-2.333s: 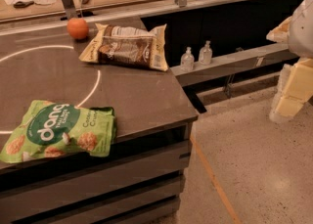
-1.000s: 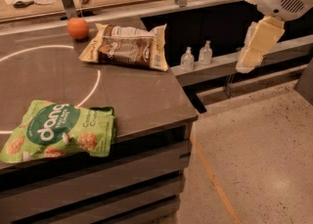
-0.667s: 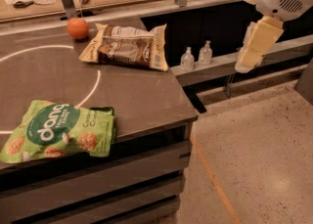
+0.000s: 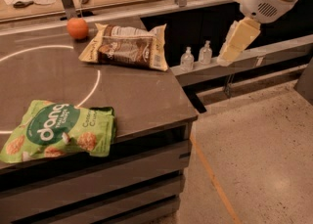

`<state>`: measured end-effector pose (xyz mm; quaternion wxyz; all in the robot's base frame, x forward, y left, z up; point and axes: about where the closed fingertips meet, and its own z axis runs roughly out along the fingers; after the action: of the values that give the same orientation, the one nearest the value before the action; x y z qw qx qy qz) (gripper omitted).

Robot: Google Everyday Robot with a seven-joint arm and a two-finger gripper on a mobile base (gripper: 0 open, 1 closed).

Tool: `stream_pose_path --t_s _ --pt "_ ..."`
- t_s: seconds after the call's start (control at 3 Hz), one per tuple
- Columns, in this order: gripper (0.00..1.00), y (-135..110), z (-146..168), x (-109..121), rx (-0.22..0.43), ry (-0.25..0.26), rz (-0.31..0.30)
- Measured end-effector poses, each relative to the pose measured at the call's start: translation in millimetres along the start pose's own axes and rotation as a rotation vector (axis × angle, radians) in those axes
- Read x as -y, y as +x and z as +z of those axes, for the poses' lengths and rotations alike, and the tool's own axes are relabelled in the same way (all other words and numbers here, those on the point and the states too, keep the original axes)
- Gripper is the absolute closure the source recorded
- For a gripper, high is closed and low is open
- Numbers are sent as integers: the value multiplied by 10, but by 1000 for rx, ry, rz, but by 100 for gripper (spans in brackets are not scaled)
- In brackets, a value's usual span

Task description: Move brown chip bag near green rice chip bag

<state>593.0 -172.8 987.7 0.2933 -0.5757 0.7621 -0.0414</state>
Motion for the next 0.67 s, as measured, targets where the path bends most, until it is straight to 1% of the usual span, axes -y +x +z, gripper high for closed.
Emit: stream_pose_path --t_s 0.33,0.67 --pt "0 -180 200 175 63 20 0" --pt "0 -463 459 365 123 35 -20"
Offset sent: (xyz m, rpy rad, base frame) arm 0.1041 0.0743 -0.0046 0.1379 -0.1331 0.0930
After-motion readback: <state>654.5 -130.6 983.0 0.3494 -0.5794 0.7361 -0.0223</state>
